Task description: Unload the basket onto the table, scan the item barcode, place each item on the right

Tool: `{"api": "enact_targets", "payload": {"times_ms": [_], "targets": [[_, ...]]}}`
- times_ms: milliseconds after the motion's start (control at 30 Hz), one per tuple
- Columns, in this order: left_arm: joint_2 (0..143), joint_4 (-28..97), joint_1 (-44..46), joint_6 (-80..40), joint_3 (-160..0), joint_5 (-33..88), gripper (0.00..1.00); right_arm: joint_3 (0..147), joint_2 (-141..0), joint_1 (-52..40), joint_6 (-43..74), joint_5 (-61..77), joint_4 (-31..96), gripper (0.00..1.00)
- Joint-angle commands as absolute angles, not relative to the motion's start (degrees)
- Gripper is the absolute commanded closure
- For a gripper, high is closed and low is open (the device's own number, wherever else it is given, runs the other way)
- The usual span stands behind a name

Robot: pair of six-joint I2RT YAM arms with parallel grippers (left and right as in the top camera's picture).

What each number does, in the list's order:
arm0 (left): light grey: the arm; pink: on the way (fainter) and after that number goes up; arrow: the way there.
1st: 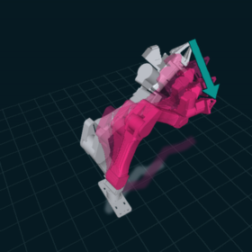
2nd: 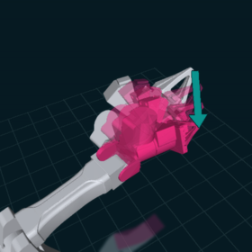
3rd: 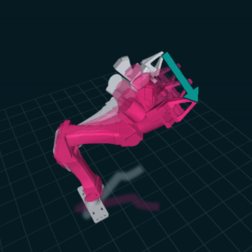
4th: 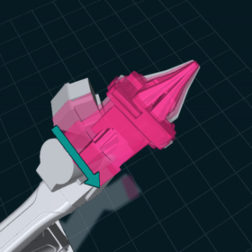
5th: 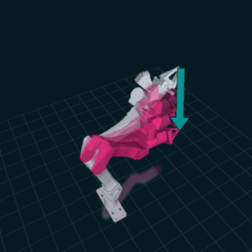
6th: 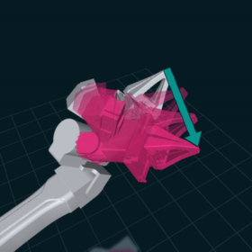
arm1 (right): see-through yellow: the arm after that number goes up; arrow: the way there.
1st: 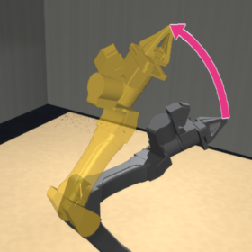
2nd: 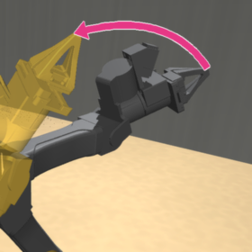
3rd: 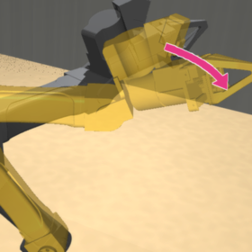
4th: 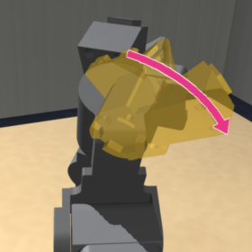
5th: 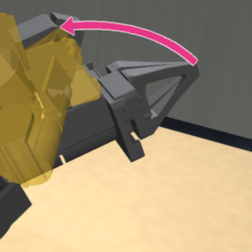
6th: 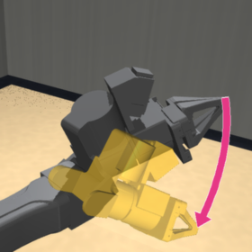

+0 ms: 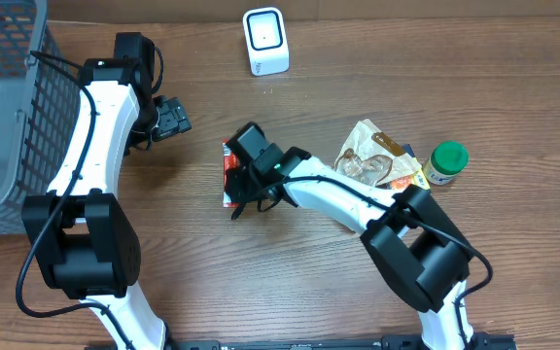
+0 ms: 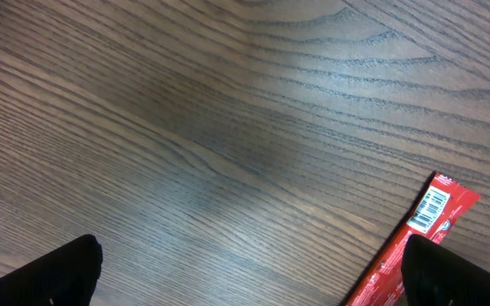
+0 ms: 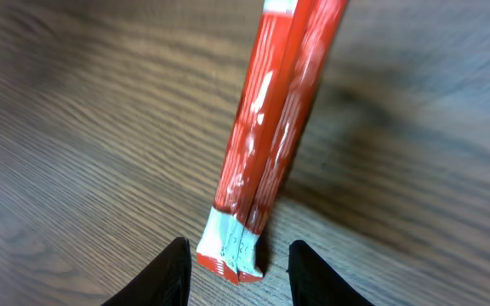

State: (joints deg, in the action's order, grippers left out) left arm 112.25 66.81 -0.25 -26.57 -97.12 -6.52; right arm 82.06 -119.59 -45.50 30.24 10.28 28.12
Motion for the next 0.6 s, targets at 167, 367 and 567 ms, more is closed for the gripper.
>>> {"api": "enact_targets", "payload": {"times_ms": [167, 367, 567], "targets": [[112.4, 66.8, -0.3, -25.7, -97.6, -7.5, 0.00, 82.0, -120.6, -46.9, 30.6, 7.2, 27.5, 0.62], [112.4, 66.8, -0.3, -25.7, -97.6, -7.5, 0.00, 81.7, -120.7, -48.4, 30.6, 3.3, 26.0, 0.63], [112.4, 66.8, -0.3, -25.7, -97.6, -7.5, 0.00, 81.7, -121.0, -49.8, 30.6, 0.9, 26.0, 0.63]]}}
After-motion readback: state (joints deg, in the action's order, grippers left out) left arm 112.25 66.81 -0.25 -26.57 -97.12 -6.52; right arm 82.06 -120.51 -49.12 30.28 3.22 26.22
